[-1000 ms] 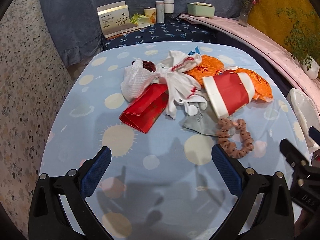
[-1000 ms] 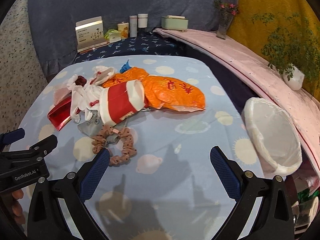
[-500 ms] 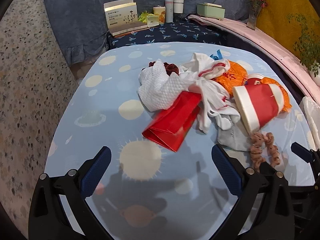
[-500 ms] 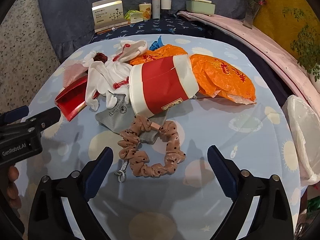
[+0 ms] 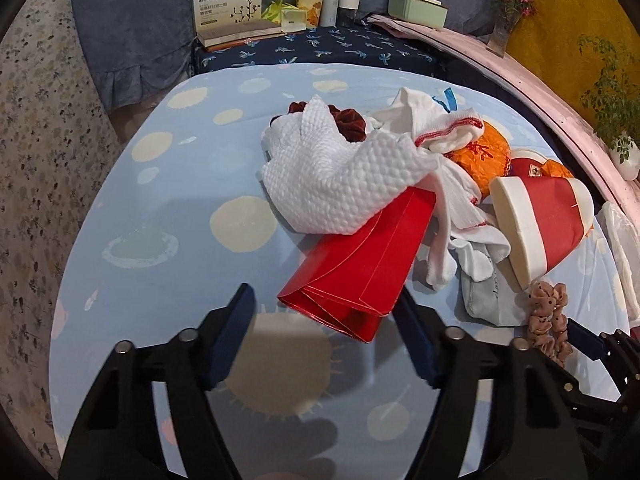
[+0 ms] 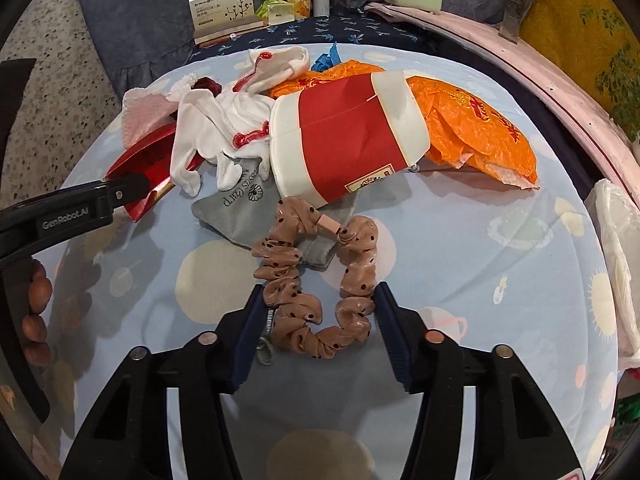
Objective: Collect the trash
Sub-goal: 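Grasp the brown scrunchie with the right tool while the left tool grasps the red paper box, then lift the scrunchie and red box and carry both tools toward the white bin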
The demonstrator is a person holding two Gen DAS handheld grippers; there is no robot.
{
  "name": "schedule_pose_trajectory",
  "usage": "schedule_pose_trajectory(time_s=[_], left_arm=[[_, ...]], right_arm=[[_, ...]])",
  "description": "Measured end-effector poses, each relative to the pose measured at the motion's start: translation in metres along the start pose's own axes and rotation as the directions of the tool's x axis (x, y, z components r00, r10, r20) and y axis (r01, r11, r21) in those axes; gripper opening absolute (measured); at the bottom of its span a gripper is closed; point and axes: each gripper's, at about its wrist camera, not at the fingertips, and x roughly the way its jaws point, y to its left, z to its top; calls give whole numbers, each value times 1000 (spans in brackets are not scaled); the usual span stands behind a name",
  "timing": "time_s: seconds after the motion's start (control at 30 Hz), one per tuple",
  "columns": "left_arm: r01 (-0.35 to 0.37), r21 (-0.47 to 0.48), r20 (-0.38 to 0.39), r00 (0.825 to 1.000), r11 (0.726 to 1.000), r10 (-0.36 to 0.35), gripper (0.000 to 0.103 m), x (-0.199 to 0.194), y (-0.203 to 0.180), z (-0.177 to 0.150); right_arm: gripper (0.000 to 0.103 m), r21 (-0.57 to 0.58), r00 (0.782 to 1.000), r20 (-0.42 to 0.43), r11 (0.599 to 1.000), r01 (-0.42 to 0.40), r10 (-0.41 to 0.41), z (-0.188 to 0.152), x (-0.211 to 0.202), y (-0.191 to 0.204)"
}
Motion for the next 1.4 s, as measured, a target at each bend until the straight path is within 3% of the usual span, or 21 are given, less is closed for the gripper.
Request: schedule_pose_trajectory(time_s=[0.17, 0.23, 0.43, 0.93, 1.4], left_arm=[[25, -6, -18, 1000, 1000, -25, 24, -1, -3, -2], [42, -19, -29, 999, 999, -43, 11, -4, -3, -4], [41, -8, -4, 999, 999, -41, 1, -24, -12, -10], [116, 81, 91, 988, 990, -123, 0, -93, -64, -14], [210, 232, 169, 953, 950, -252, 0, -142, -143, -2]], right_arm=[[27, -4, 1000, -2, 1000, -22, 22, -1, -7, -1], [24, -10, 1000, 5, 1000, -23, 23, -2, -12, -1], [18, -8, 998, 59, 1000, -30, 30, -3, -40, -3], [14, 85, 974, 225, 996, -6, -13, 1, -115, -44], [14, 199, 945, 314, 979, 35, -97, -4, -155, -102]])
